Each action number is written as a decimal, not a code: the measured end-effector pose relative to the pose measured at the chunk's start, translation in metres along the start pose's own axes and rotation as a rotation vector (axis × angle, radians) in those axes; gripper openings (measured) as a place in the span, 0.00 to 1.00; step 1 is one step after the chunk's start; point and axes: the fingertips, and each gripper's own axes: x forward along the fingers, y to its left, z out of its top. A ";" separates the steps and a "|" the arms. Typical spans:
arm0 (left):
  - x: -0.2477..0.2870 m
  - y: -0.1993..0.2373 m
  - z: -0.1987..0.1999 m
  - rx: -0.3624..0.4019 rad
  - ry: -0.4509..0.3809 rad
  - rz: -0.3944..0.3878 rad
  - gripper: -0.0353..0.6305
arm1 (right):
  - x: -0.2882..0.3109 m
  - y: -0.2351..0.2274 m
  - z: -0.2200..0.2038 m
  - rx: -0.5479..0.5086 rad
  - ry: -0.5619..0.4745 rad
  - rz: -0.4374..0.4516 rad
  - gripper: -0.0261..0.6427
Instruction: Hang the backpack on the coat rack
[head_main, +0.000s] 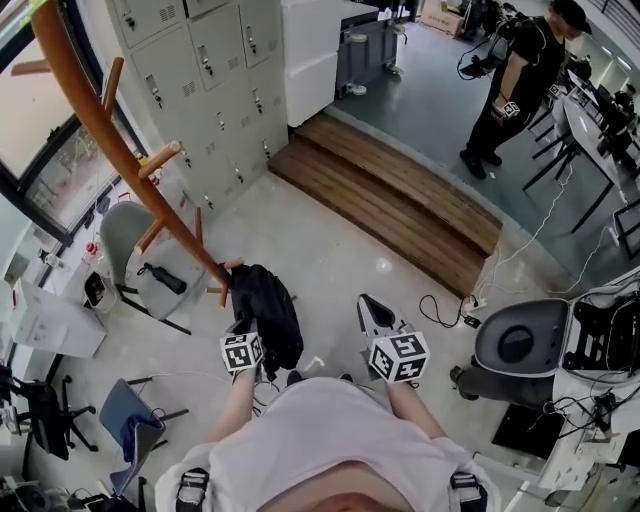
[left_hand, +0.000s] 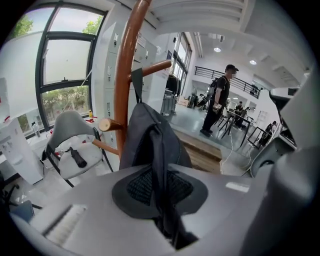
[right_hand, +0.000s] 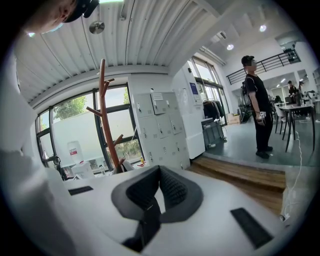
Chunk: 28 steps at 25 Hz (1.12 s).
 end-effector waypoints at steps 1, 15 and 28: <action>0.001 -0.004 0.000 0.003 0.021 -0.007 0.11 | -0.003 -0.001 0.000 0.002 0.000 0.000 0.05; 0.017 -0.017 0.010 -0.026 0.158 -0.082 0.12 | -0.012 -0.007 0.005 0.018 -0.016 -0.004 0.05; 0.014 -0.008 0.000 -0.067 0.270 -0.092 0.19 | -0.001 0.002 -0.003 0.018 -0.005 0.020 0.05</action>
